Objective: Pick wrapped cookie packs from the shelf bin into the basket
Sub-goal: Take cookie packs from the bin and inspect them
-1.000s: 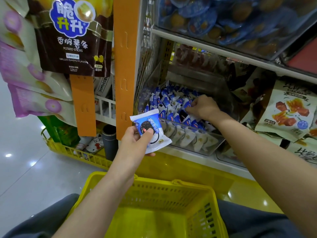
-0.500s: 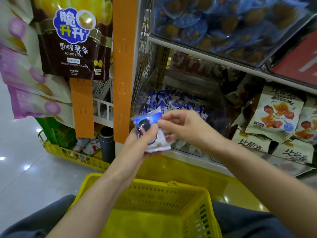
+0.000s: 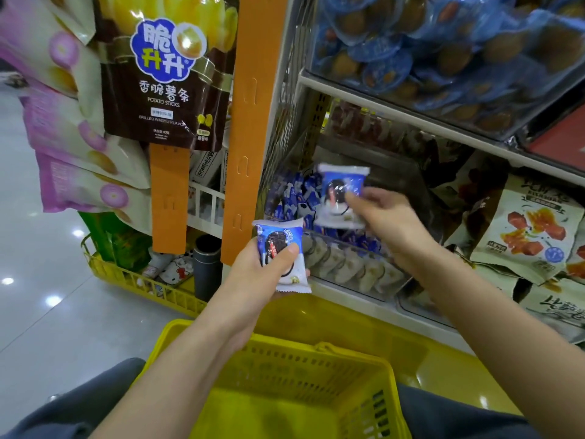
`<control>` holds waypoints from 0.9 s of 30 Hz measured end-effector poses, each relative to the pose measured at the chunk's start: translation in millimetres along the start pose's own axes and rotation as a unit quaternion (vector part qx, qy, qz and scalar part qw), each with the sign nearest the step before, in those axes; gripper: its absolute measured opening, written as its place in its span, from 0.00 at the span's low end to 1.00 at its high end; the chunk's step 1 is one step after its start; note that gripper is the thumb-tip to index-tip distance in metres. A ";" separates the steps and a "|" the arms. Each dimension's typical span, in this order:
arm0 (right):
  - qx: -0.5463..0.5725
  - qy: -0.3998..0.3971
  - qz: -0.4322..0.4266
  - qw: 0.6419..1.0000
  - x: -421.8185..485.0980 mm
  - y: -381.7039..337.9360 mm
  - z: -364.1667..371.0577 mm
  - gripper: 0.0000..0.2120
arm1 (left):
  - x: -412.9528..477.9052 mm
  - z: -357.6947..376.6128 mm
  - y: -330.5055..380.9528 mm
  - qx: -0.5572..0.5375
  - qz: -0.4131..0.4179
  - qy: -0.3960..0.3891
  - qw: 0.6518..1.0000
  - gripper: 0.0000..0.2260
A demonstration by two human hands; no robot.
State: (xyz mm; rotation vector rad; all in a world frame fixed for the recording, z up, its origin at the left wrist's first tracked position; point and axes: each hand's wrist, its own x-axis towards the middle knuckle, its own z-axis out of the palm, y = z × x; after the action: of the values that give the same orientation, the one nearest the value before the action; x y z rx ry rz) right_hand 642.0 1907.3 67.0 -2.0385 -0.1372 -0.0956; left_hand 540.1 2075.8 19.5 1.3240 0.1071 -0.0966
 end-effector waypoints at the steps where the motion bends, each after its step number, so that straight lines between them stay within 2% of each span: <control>1: -0.015 0.057 0.005 0.998 13.8 3.6 -1.6 0.13 | 0.9 -0.3 0.7 -0.001 -0.001 0.005 1.000 0.11; 2: -0.033 0.100 0.014 0.994 26.2 7.9 -2.0 0.13 | 1.8 -0.5 1.6 -0.001 0.000 0.008 1.000 0.11; 4: -0.066 0.126 0.022 0.990 45.5 18.6 1.0 0.11 | 3.0 -1.1 2.8 -0.002 0.002 0.013 1.000 0.11; 6: -0.101 0.111 0.031 0.988 56.8 28.9 7.0 0.12 | 4.3 -1.8 3.2 -0.001 -0.001 0.016 1.000 0.11; 9: -0.162 0.066 0.071 0.982 64.6 41.4 14.2 0.20 | 5.5 -2.7 2.9 0.005 -0.011 0.020 1.000 0.09; 13: -0.231 0.006 0.088 0.969 65.8 48.9 11.2 0.20 | 6.3 -2.8 2.0 0.000 -0.015 0.029 0.999 0.10; 17: -0.219 0.008 0.083 0.972 72.6 50.9 15.2 0.20 | 8.3 0.0 3.5 -0.004 -0.018 0.028 0.999 0.13; 20: -0.210 0.005 0.081 0.974 81.6 51.6 25.0 0.14 | 8.1 2.3 3.0 -0.002 -0.019 0.026 0.999 0.13; 27: -0.292 -0.045 0.063 0.953 89.7 47.8 24.1 0.15 | 11.2 4.7 -0.5 0.019 -0.024 0.029 0.999 0.13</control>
State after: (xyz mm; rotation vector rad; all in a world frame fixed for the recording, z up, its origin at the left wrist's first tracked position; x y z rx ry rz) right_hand 737.8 1912.2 25.3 -2.6402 -0.0347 0.0449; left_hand 551.2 2071.0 18.6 1.3627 0.1877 -0.1015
